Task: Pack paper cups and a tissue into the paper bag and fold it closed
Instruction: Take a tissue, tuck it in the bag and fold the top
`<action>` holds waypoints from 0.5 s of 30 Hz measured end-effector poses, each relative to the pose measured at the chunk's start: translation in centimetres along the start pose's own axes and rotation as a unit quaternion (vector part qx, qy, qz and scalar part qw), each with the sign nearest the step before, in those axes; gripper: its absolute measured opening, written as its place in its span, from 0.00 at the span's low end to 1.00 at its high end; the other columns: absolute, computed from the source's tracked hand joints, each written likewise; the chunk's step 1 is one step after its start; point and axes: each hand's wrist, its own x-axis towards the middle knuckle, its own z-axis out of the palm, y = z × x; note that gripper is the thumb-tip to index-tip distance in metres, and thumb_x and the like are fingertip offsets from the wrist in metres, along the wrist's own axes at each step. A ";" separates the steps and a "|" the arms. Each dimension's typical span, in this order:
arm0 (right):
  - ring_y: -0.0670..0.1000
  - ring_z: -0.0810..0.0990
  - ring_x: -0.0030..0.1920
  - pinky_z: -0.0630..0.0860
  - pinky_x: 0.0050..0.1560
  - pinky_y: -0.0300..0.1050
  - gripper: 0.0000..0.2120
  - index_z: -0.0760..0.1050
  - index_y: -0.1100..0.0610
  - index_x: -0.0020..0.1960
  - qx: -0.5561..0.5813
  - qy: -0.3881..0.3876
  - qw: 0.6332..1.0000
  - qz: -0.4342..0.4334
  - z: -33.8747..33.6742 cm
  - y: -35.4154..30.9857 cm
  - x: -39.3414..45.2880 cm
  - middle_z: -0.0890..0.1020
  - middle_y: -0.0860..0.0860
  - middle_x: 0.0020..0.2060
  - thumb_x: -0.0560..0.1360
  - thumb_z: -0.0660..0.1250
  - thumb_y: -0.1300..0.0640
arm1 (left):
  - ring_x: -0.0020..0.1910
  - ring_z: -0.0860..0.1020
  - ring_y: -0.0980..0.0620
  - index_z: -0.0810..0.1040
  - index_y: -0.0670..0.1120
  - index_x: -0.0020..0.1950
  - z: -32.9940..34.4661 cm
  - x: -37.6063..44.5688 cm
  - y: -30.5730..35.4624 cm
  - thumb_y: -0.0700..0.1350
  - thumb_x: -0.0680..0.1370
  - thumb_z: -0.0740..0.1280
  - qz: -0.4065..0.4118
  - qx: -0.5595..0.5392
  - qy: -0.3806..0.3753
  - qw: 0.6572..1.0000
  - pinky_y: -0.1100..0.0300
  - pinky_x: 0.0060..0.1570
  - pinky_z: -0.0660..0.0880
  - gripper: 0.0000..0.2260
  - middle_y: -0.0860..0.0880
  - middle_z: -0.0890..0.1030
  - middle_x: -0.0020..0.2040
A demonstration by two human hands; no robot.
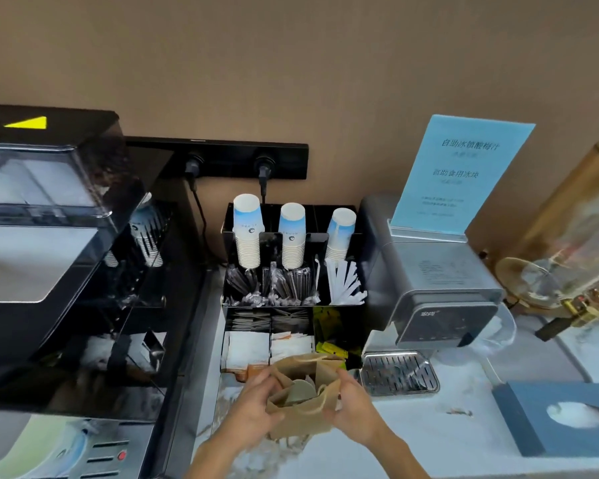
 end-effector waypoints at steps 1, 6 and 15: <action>0.40 0.76 0.54 0.75 0.55 0.26 0.28 0.70 0.46 0.64 0.023 0.006 1.000 0.000 0.1 0.1 0.0 0.78 0.47 0.59 0.71 0.72 0.67 | 0.68 0.64 0.60 0.80 0.48 0.55 -0.1 0.0 -0.1 0.44 0.71 0.73 -0.005 0.002 0.015 1.000 0.68 0.66 0.60 0.13 0.66 0.68 0.67; 0.49 0.81 0.47 0.78 0.51 0.54 0.20 0.84 0.44 0.38 0.089 0.052 0.995 -0.015 0.3 0.5 -0.6 0.85 0.45 0.43 0.69 0.72 0.71 | 0.55 0.75 0.53 0.72 0.50 0.37 -0.6 -0.6 0.2 0.39 0.70 0.78 -0.066 -0.096 0.071 0.991 0.65 0.50 0.69 0.15 0.55 0.80 0.50; 0.56 0.80 0.44 0.79 0.44 0.55 0.19 0.68 0.62 0.43 0.313 0.093 0.945 -0.006 0.6 1.6 -1.6 0.86 0.59 0.44 0.67 0.62 0.85 | 0.49 0.83 0.50 0.80 0.41 0.44 -1.3 -1.5 1.1 0.17 0.69 0.58 -0.081 -0.269 0.090 0.956 0.63 0.48 0.77 0.21 0.43 0.85 0.46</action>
